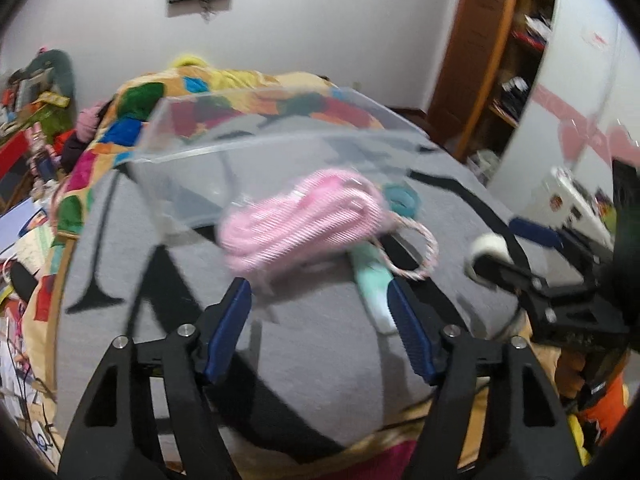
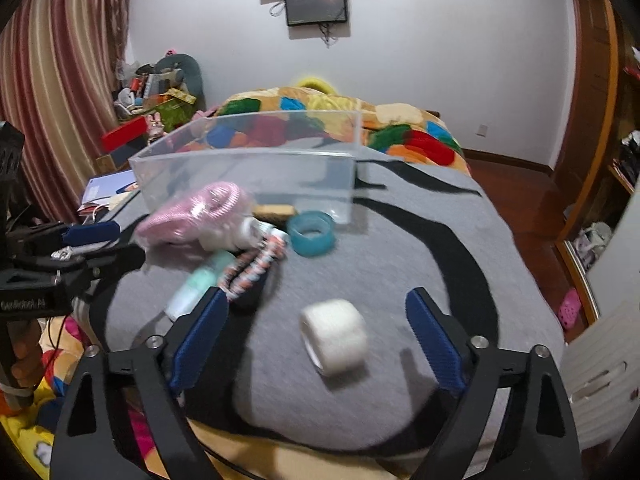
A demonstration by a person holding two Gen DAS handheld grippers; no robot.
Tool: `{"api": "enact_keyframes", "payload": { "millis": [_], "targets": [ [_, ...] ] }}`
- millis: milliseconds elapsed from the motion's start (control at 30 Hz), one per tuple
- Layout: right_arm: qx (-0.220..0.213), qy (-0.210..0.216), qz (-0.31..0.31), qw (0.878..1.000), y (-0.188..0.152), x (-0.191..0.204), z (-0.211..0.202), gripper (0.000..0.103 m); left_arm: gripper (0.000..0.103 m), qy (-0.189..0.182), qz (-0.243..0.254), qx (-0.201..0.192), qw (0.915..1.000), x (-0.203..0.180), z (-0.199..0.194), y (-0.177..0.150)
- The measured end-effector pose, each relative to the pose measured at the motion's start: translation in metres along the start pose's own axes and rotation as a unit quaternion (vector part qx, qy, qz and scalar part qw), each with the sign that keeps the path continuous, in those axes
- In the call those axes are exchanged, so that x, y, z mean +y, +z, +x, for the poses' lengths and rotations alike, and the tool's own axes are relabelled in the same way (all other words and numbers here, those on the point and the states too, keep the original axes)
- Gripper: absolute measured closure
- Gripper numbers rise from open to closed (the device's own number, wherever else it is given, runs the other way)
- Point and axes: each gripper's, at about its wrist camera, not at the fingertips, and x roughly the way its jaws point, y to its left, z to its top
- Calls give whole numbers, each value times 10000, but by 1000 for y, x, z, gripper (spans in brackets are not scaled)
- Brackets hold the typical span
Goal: Organize objects
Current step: 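Grasp the mint-green bottle with left tool while right tool grasps the bandage roll, then place the bottle in the box with left tool while right tool drops the bandage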
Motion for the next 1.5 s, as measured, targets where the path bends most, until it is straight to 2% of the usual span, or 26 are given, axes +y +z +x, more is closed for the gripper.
{"api": "enact_keyframes", "payload": {
  "millis": [67, 133, 300, 367, 433, 467, 500, 733, 867, 967, 1033, 1200, 1367, 1500],
  "targets": [
    [23, -63, 63, 10000, -2, -8, 0, 23, 43, -58, 135, 169, 9997, -11, 8, -1],
    [52, -83, 120, 9999, -4, -14, 2, 33, 51, -139, 215, 348, 9991, -21, 17, -2],
    [234, 132, 246, 9993, -6, -23, 10, 56, 55, -198, 174, 571, 9980, -28, 35, 0],
    [274, 239, 257, 9990, -7, -22, 13, 70, 57, -181, 134, 538, 9983, -30, 38, 4],
    [303, 361, 270, 9985, -8, -22, 15, 80, 68, -174, 108, 528, 9984, -31, 43, 8],
    [305, 384, 268, 9984, -9, -23, 15, 80, 71, -163, 110, 523, 9984, -29, 44, 9],
    [296, 382, 265, 9985, -9, -22, 15, 80, 78, -134, 127, 500, 9986, -29, 44, 9],
    [77, 287, 260, 9992, -3, -20, 5, 80, 78, -165, 307, 404, 9986, -29, 29, 4],
    [-55, 235, 209, 9995, 8, -18, 0, 80, 78, -194, 300, 158, 9992, -23, 7, 11],
    [-171, 230, 174, 9994, 22, -17, -1, 80, 81, -162, 248, -126, 9995, -17, -12, 22],
    [-249, 281, 154, 9992, 34, -16, -2, 80, 89, -136, 200, -285, 9993, -10, -22, 29],
    [-471, 405, 67, 9980, 64, -9, -2, 80, 89, -81, -90, -578, 9983, 15, -34, 54],
    [-652, 440, 12, 9969, 92, -2, 4, 80, 89, 73, -335, -580, 9977, 43, -33, 64],
    [-608, 475, -6, 9970, 107, 0, 16, 80, 89, 259, -471, -520, 9972, 62, -24, 76]
  ]
}}
